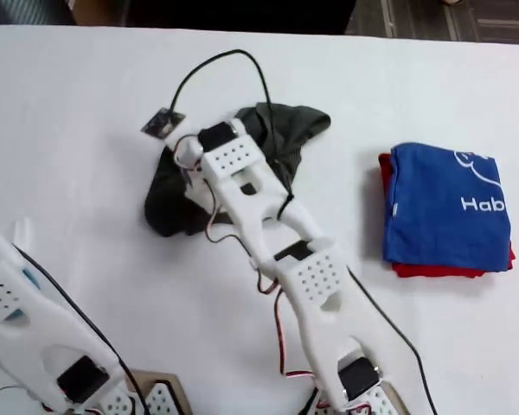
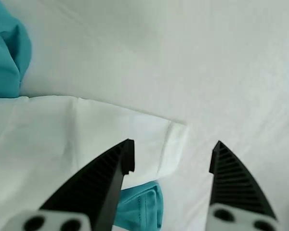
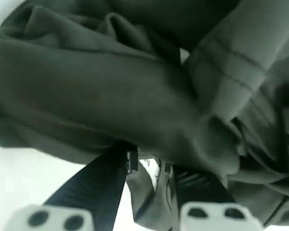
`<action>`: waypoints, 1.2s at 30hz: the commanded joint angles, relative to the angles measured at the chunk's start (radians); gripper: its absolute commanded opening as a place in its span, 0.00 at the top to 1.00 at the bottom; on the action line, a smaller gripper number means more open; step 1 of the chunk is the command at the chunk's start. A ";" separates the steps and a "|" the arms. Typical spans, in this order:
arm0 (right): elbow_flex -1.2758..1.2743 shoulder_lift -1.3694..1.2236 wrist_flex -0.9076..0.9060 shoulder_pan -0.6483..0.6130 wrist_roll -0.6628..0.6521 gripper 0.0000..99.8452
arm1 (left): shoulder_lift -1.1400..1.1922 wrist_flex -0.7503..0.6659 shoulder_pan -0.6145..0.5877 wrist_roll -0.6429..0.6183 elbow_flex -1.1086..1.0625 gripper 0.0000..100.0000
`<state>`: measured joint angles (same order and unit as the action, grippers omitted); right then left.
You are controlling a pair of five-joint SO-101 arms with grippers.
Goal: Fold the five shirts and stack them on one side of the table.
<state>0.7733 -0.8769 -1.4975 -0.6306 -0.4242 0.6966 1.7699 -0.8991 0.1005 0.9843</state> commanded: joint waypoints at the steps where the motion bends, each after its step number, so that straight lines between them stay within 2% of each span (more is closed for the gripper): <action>1: 0.068 0.021 0.008 -0.025 0.011 0.89 | -0.075 0.009 -0.002 -0.003 0.002 0.72; 6: 0.173 0.085 -0.068 -0.067 0.025 0.89 | -0.075 0.009 0.003 -0.005 0.002 0.72; 12: 0.233 0.091 -0.068 -0.084 0.021 0.89 | -0.075 0.009 0.003 -0.005 0.002 0.72; 23: 0.261 0.133 -0.170 0.039 0.028 0.89 | -0.075 0.009 0.002 -0.005 0.002 0.72; 27: 0.245 0.140 -0.171 0.077 0.037 0.89 | -0.075 0.009 0.003 -0.005 0.002 0.72; 36: 0.107 0.096 -0.094 0.079 0.072 0.89 | -0.075 0.009 0.002 -0.005 0.002 0.72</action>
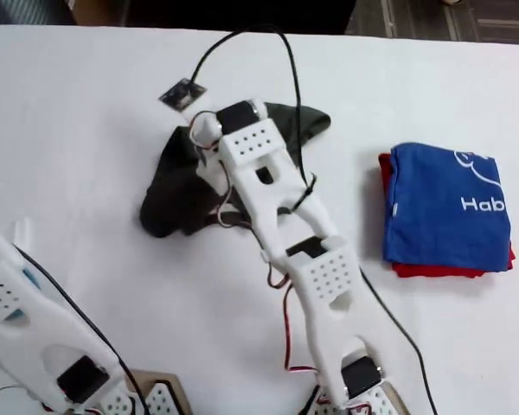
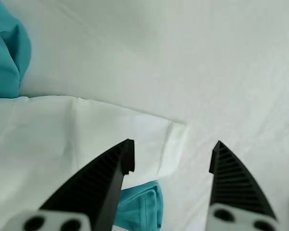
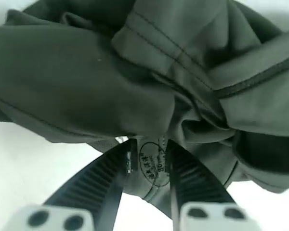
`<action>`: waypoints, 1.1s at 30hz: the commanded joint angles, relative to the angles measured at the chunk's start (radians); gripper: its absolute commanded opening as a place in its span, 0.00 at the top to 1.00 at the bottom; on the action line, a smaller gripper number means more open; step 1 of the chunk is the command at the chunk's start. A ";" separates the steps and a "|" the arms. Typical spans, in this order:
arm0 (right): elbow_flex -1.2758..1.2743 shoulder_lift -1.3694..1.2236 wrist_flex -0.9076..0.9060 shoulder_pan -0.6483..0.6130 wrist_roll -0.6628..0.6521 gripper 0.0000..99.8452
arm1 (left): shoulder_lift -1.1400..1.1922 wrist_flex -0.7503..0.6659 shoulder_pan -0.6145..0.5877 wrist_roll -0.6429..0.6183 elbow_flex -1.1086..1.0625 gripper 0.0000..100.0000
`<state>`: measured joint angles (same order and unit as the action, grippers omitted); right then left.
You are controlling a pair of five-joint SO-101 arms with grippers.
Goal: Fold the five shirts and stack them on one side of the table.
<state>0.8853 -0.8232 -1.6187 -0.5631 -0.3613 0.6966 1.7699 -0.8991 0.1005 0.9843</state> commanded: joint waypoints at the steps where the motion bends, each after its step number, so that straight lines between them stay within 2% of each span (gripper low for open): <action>1: -0.003 0.024 0.027 0.007 0.009 0.89 | -0.075 0.009 0.000 -0.005 0.002 0.72; 15: -0.005 -0.035 0.045 -0.116 0.009 0.89 | -0.075 0.009 -0.002 -0.005 0.002 0.72; 33: 0.005 -0.079 0.027 -0.044 0.003 0.89 | -0.075 0.009 -0.003 -0.002 0.002 0.72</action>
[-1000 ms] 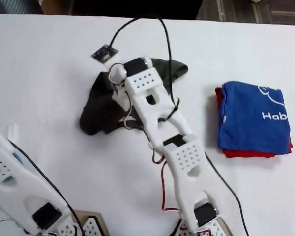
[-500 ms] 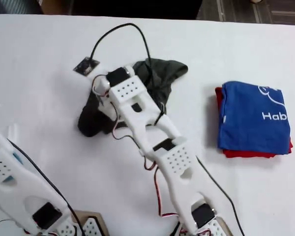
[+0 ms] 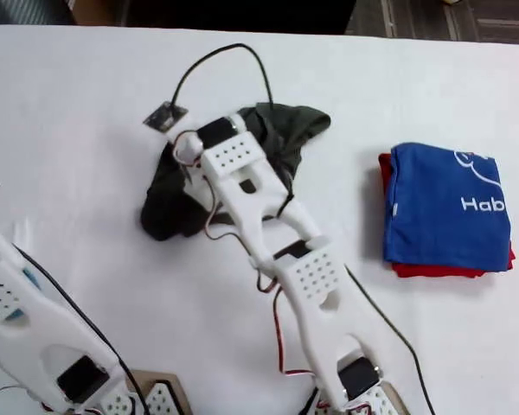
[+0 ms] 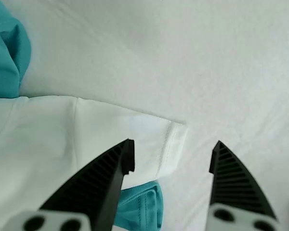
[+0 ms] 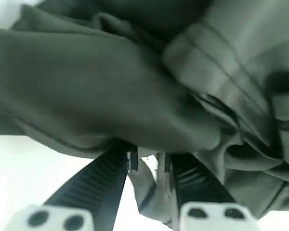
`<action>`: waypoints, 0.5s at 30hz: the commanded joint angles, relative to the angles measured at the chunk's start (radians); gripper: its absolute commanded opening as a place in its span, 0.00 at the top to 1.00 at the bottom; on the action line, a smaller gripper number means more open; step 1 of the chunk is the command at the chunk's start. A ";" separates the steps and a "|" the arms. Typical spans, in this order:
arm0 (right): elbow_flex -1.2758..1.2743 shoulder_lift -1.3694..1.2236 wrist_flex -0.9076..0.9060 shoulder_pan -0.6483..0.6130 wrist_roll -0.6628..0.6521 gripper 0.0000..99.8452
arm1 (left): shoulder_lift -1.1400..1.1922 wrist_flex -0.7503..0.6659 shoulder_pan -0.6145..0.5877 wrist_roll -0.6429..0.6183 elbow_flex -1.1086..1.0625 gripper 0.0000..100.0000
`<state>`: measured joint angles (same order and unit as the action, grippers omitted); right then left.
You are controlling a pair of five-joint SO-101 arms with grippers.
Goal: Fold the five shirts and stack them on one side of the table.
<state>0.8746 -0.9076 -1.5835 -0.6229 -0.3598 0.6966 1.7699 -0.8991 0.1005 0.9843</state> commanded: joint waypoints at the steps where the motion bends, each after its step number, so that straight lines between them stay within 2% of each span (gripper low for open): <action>1: 0.015 0.004 -0.008 0.019 0.000 0.89 | -0.075 0.009 -0.002 -0.002 0.002 0.72; 15: 0.046 -0.002 -0.015 0.031 0.000 0.89 | -0.075 0.009 0.000 -0.002 0.002 0.72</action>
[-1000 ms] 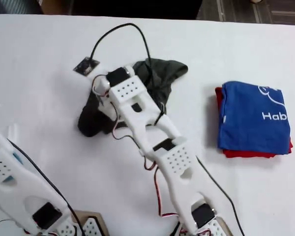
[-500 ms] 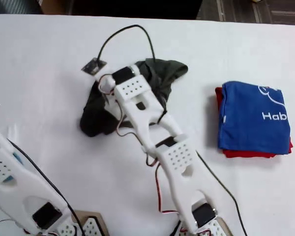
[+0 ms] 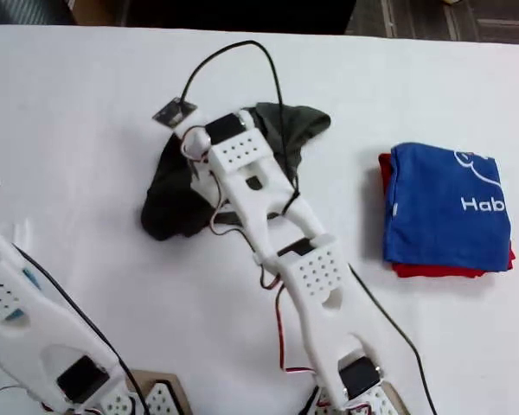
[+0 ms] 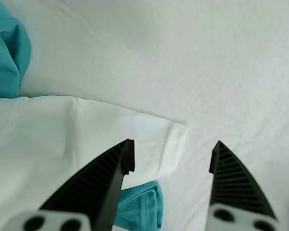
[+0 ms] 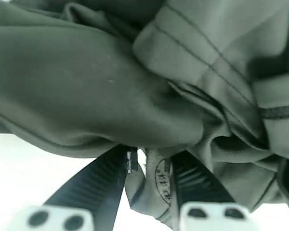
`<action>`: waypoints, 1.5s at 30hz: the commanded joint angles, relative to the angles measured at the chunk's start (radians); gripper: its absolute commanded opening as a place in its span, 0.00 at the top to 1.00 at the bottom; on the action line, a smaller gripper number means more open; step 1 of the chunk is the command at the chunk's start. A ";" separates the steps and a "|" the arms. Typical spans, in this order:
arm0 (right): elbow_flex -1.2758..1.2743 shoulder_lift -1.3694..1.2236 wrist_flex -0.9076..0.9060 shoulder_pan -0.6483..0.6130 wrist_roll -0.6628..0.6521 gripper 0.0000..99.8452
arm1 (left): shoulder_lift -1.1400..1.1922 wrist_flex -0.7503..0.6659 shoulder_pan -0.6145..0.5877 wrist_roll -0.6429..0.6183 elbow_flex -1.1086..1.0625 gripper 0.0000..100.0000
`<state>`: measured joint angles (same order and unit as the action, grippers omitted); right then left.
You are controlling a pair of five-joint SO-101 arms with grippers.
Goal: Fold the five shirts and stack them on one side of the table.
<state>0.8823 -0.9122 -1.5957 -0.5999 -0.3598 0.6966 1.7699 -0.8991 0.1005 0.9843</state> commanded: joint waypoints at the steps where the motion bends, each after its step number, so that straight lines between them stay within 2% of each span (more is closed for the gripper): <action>1: 0.041 -0.010 0.002 0.007 0.000 0.89 | -0.075 0.009 0.000 -0.002 0.002 0.72; 8: 0.048 -0.110 0.031 0.001 0.000 0.89 | -0.075 0.009 0.000 -0.003 0.002 0.72; 20: 0.086 -0.127 0.033 -0.097 0.003 0.90 | -0.075 0.009 -0.002 -0.002 0.002 0.72; 23: 0.086 -0.120 0.044 -0.093 0.003 0.98 | -0.075 0.009 -0.002 -0.002 0.002 0.72; 26: 0.087 -0.113 0.036 -0.074 0.000 0.98 | -0.075 0.011 0.000 -0.002 0.002 0.72; 34: 0.278 0.038 -0.108 -0.027 -0.002 0.98 | -0.072 0.009 0.006 -0.002 0.001 0.72; 45: 0.233 0.354 -0.110 -0.004 -0.002 0.98 | -0.072 0.011 0.041 -0.002 0.001 0.72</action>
<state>1.1139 -0.6943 -1.7001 -0.6183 -0.3613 0.6966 1.7699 -0.8853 0.1005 0.9812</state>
